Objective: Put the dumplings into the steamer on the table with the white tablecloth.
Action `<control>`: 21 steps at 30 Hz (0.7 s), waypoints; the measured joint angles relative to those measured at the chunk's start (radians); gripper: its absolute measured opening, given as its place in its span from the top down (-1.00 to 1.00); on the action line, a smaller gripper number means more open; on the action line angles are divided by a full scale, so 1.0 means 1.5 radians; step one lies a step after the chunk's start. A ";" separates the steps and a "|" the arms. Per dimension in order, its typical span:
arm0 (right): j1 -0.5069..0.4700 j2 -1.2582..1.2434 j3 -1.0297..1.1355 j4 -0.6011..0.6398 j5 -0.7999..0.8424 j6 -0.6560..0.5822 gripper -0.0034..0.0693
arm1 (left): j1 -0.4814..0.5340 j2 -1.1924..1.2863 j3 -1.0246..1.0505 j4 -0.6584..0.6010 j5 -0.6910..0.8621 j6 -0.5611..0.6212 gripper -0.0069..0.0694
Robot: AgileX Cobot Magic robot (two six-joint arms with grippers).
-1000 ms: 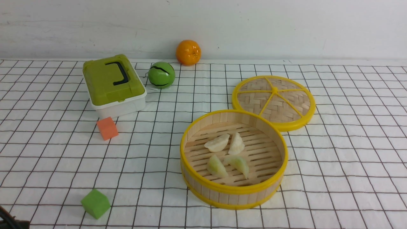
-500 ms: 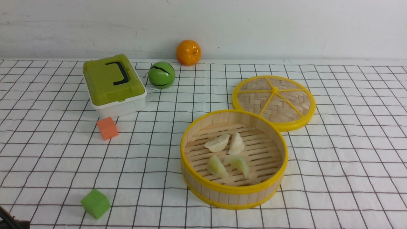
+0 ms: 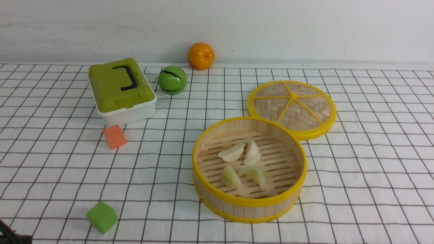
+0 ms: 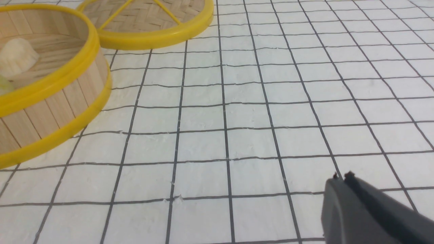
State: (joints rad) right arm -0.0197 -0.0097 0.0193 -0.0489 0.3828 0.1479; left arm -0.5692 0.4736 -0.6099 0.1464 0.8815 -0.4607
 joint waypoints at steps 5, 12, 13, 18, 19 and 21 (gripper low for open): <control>0.000 0.000 0.000 0.000 0.000 0.000 0.94 | 0.000 0.000 0.000 0.000 0.000 0.000 0.58; 0.000 0.000 0.000 0.000 0.000 0.000 0.93 | 0.002 -0.001 0.016 -0.001 -0.066 0.000 0.60; 0.000 0.000 0.000 0.000 0.000 0.000 0.93 | 0.007 -0.002 0.029 0.000 -0.115 0.000 0.63; 0.000 0.000 0.000 0.000 0.000 0.000 0.92 | 0.091 -0.044 0.149 0.002 -0.428 0.024 0.85; 0.000 0.000 0.000 0.000 0.000 0.000 0.92 | 0.111 -0.059 0.174 -0.001 -0.484 0.033 0.85; 0.000 0.000 0.000 0.000 0.000 0.000 0.91 | 0.167 -0.105 0.235 -0.023 -0.572 0.066 0.85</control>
State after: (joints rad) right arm -0.0197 -0.0097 0.0193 -0.0489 0.3828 0.1479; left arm -0.3184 0.3154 -0.2575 0.1113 0.0238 -0.3619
